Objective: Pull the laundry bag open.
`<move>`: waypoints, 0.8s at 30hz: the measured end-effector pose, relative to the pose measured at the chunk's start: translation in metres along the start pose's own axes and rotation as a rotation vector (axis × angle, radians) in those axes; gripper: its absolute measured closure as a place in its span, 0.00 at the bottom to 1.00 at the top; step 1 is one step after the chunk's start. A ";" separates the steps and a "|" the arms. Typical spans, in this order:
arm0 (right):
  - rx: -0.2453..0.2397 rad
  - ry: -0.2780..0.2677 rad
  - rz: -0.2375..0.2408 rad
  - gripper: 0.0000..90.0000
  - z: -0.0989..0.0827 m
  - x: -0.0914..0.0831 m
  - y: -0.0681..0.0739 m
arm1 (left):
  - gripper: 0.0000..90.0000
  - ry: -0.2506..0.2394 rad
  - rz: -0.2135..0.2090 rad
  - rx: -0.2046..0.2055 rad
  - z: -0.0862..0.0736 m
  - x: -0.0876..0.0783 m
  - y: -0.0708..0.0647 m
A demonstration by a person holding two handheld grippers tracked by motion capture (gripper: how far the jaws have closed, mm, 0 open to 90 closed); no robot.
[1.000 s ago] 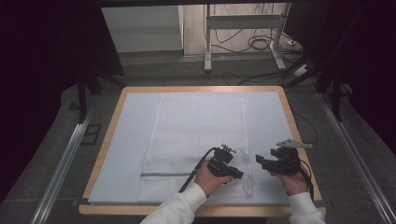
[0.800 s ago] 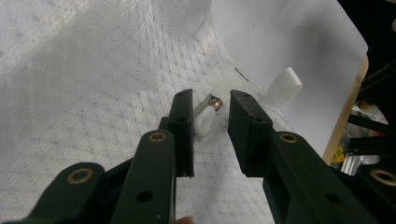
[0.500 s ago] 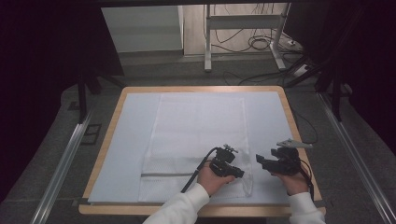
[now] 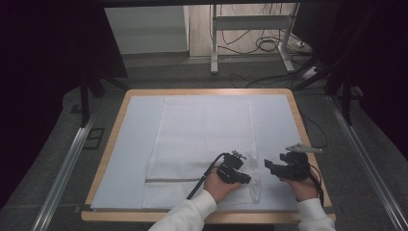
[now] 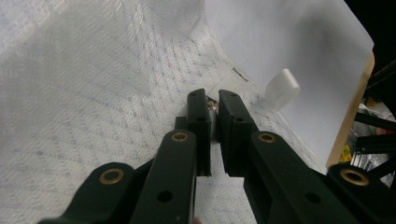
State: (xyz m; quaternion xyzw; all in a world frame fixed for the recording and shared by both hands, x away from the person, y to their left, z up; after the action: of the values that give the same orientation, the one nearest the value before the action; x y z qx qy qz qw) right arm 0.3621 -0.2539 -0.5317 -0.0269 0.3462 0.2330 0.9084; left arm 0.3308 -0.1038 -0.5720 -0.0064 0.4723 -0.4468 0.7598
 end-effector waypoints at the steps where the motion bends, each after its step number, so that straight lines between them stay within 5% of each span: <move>1: -0.002 0.001 -0.002 0.32 0.000 0.000 0.000 | 0.95 -0.005 -0.004 0.002 0.000 -0.001 0.000; 24: 0.027 -0.007 0.011 0.30 0.002 -0.004 -0.004 | 0.96 -0.087 -0.065 0.027 0.004 -0.043 0.000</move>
State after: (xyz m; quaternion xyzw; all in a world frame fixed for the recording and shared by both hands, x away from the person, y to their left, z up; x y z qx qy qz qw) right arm 0.3623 -0.2586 -0.5286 -0.0119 0.3461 0.2336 0.9086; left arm 0.3267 -0.0761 -0.5395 -0.0308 0.4323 -0.4767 0.7648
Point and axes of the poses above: each handheld gripper's, and its own axes: x roughly forward along the jaws, z roughly out of its top, y roughly to its left, the point moved 7 cm from there along x, roughly forward along the jaws, and after that the axes turned 1 degree about -y, right-handed, at the moved point
